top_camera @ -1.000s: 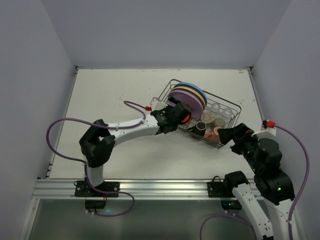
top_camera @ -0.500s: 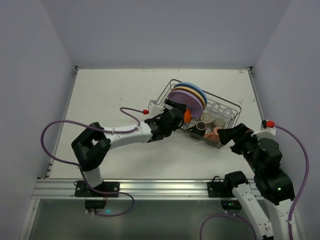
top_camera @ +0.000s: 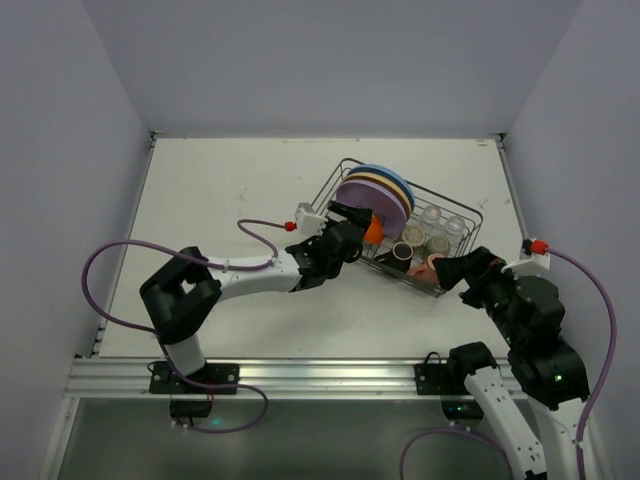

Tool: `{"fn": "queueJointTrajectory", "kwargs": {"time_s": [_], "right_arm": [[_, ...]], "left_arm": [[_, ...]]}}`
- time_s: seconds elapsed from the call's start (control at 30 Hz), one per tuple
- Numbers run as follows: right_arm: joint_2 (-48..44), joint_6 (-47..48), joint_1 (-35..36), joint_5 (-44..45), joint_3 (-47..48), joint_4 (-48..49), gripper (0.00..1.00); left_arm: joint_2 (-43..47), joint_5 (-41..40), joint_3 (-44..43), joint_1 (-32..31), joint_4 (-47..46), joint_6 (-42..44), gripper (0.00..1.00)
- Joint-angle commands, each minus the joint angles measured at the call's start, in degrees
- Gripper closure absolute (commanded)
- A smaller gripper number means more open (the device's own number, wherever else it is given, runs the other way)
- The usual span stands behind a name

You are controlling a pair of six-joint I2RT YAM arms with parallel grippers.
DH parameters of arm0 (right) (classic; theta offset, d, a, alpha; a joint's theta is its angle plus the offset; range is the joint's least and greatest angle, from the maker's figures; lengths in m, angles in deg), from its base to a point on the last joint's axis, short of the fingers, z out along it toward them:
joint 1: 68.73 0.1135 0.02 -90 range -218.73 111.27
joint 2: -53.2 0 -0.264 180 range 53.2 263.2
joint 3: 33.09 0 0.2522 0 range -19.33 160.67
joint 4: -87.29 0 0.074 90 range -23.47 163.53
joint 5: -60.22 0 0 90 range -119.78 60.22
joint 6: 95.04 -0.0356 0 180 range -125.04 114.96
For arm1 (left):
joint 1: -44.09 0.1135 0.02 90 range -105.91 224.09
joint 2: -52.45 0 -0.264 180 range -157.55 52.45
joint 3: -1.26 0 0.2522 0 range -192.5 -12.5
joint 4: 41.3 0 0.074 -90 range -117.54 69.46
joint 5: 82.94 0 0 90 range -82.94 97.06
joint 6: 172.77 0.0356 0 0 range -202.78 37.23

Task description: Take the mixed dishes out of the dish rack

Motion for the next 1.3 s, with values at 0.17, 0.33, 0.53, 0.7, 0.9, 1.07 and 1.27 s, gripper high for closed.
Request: {"fn": "queueJointTrajectory", "kwargs": {"time_s": [0.17,0.33,0.53,0.7,0.9,1.07,1.27], "right_arm": [[0.81,1.27,0.13,-1.4,0.6,1.97,0.01],[0.99,1.35,0.04,-1.75,0.43,2.15,0.01],[1.51,1.44,0.13,-2.28,0.69,2.32,0.01],[1.43,1.62,0.13,-2.37,0.69,2.15,0.01],[1.51,1.79,0.04,-2.63,0.52,2.32,0.01],[1.43,1.88,0.13,-2.72,0.52,2.32,0.01],[1.43,1.97,0.13,-2.98,0.43,2.5,0.01]], "left_arm": [[0.36,-4.06,1.92,-0.56,-3.01,3.61,0.11],[0.62,-4.41,3.32,-0.64,-6.52,4.13,0.12],[0.53,-4.76,4.73,-1.0,-10.12,4.4,0.12],[-0.08,-4.5,6.49,-1.0,-13.56,4.22,0.12],[-0.35,-4.06,7.89,-1.0,-17.16,4.4,0.12],[-0.08,-4.15,8.07,-1.08,-17.87,5.19,0.12],[-0.43,-4.15,7.72,-1.09,-17.61,5.37,0.13]]}}
